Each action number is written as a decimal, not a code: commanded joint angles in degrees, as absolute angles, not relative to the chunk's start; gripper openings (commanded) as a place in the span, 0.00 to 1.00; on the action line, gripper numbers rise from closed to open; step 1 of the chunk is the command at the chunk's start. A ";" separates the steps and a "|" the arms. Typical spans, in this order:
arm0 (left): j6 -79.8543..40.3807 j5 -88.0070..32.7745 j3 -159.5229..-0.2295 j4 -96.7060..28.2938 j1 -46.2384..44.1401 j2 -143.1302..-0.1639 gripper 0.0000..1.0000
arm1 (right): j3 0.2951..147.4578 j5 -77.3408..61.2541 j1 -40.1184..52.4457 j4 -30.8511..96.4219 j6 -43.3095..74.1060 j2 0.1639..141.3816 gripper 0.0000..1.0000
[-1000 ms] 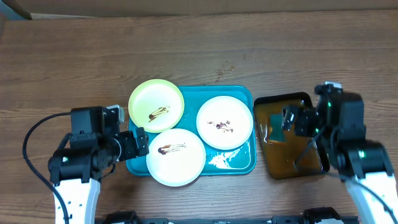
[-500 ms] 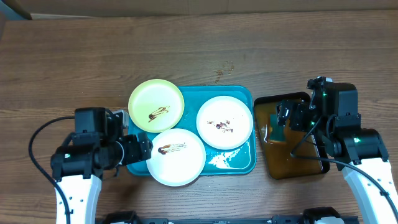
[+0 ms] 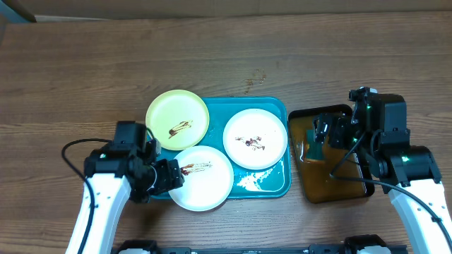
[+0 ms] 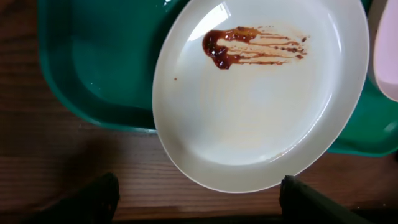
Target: Clean dirty plates on tray and stack at the side
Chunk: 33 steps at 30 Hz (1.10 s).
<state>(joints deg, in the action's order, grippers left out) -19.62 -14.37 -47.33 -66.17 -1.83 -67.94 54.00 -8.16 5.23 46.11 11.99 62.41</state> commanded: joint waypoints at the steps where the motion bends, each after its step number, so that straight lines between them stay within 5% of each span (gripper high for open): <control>1: -24.53 -13.54 -47.05 -66.00 -3.86 -71.18 0.83 | 55.77 -8.45 4.84 45.91 12.21 62.08 1.00; 18: -25.98 -13.56 -47.05 -63.96 -7.20 -86.56 0.53 | 55.77 -8.45 4.84 46.74 12.21 62.08 1.00; 33: -26.00 -12.67 -47.00 -61.80 -7.29 -88.75 0.44 | 55.77 -8.45 4.84 46.89 12.21 62.08 1.00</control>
<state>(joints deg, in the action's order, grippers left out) -25.56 -13.78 -47.29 -62.06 -6.79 -88.31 54.00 -8.19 5.23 47.13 11.99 62.41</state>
